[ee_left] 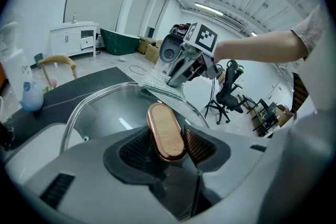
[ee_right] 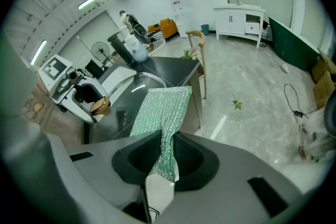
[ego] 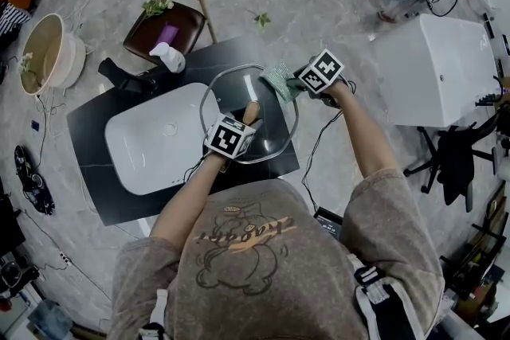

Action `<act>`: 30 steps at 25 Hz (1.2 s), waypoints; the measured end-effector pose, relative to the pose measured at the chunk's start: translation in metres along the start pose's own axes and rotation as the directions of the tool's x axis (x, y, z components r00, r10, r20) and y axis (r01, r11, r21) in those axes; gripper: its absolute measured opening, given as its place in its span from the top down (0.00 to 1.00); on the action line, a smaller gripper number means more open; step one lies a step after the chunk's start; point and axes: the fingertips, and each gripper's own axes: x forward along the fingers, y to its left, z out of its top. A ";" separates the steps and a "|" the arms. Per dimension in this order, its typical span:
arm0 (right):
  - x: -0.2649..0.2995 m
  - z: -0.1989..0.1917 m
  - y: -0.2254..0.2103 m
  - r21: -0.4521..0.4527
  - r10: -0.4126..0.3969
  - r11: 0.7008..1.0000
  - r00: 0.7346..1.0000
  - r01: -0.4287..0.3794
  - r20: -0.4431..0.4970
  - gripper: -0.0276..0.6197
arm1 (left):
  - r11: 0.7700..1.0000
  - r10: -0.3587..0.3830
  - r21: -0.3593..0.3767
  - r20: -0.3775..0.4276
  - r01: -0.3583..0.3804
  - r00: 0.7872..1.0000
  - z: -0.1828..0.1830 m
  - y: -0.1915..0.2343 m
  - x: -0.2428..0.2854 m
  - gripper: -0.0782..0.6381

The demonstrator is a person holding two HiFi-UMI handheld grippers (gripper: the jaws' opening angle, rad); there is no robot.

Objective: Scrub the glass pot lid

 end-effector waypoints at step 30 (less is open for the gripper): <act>-0.004 -0.059 0.055 -0.221 -0.003 0.975 1.000 0.001 -0.010 0.82 | 1.000 -0.014 0.018 0.008 0.014 1.000 0.006 -0.004 -0.003 0.60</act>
